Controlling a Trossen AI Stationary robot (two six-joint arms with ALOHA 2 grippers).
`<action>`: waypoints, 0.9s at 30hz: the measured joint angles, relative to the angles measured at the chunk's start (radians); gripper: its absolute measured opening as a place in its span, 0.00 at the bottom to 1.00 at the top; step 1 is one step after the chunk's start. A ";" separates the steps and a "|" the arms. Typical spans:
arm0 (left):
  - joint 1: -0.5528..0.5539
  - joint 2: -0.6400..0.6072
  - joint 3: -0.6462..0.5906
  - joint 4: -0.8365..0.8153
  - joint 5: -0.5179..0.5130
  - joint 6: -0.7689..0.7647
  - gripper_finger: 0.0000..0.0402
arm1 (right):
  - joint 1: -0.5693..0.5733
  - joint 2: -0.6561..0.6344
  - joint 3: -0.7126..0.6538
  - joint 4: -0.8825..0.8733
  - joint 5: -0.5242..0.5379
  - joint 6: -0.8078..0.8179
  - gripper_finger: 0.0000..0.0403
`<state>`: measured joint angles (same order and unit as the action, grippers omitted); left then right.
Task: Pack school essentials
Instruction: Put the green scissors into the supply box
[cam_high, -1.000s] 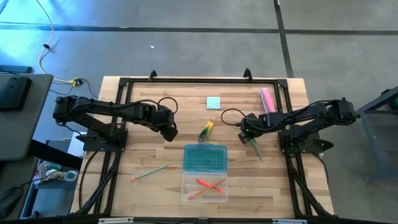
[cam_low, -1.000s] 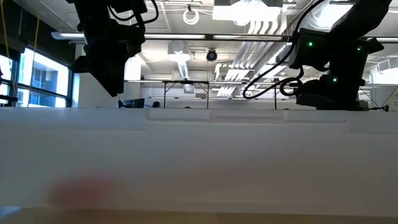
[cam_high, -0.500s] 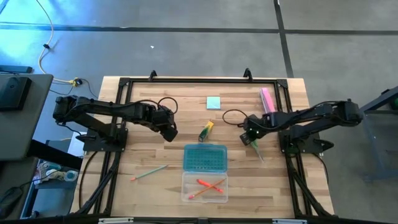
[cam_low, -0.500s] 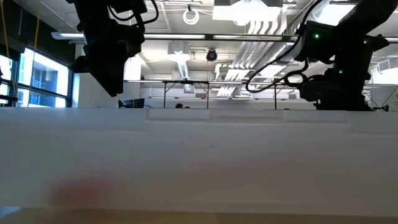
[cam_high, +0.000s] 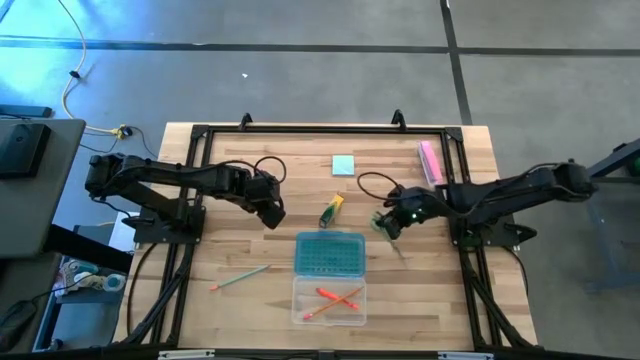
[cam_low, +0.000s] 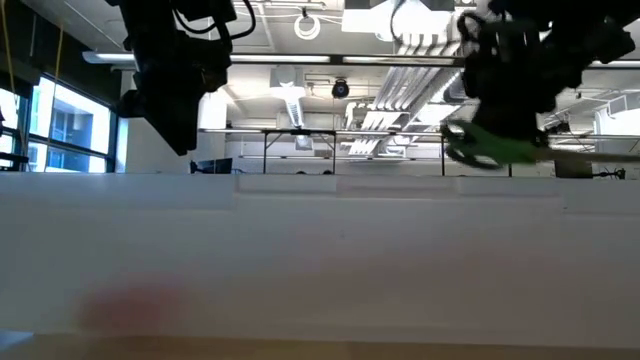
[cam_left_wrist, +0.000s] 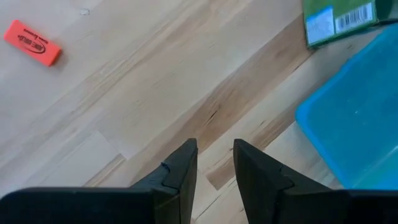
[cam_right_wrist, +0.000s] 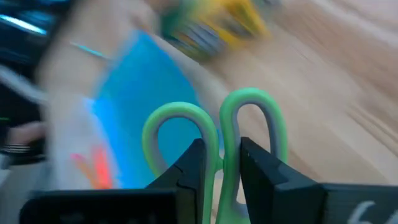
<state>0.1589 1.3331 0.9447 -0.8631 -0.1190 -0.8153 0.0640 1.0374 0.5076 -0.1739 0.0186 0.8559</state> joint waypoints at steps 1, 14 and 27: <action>0.003 0.000 0.000 0.000 0.009 0.015 0.23 | 0.012 0.000 0.000 0.059 0.012 -0.019 0.14; 0.122 0.000 0.000 -0.004 0.149 0.227 0.23 | 0.134 0.054 0.118 0.318 0.236 -0.160 0.14; 0.270 0.000 0.000 -0.007 0.171 0.423 0.23 | 0.236 0.439 0.582 0.026 0.272 -0.210 0.14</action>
<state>0.4285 1.3331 0.9451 -0.8700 0.0522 -0.3925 0.2996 1.4769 1.0900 -0.1478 0.2910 0.6462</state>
